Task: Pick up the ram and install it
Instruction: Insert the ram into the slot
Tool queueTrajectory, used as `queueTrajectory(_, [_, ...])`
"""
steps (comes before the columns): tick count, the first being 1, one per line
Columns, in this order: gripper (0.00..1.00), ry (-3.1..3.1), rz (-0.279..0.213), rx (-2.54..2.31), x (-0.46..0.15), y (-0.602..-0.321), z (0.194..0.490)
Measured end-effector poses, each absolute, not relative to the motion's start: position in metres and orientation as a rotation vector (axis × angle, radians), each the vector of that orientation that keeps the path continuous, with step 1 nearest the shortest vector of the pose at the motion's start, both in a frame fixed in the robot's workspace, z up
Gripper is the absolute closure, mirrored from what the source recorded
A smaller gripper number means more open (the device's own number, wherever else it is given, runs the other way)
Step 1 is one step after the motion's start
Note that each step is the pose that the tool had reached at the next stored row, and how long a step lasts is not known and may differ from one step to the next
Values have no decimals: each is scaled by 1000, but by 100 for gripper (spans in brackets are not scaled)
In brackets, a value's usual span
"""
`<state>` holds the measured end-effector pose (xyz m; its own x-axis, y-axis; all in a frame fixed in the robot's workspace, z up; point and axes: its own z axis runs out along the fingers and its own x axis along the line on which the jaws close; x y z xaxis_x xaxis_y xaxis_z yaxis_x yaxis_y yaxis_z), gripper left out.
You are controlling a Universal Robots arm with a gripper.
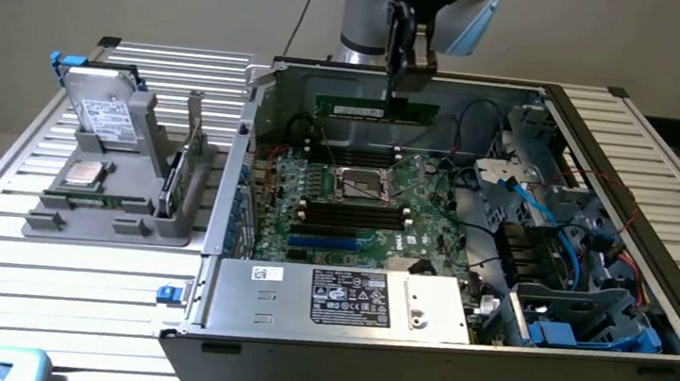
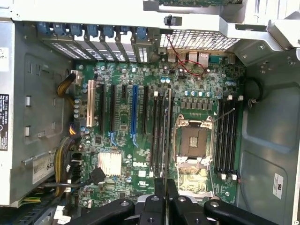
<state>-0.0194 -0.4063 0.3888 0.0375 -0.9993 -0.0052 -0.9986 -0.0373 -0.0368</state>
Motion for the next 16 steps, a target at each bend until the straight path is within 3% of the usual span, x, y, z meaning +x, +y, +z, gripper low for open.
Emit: queueTrajectory(16, [87,2174,-69,-2258,-19,-394,376])
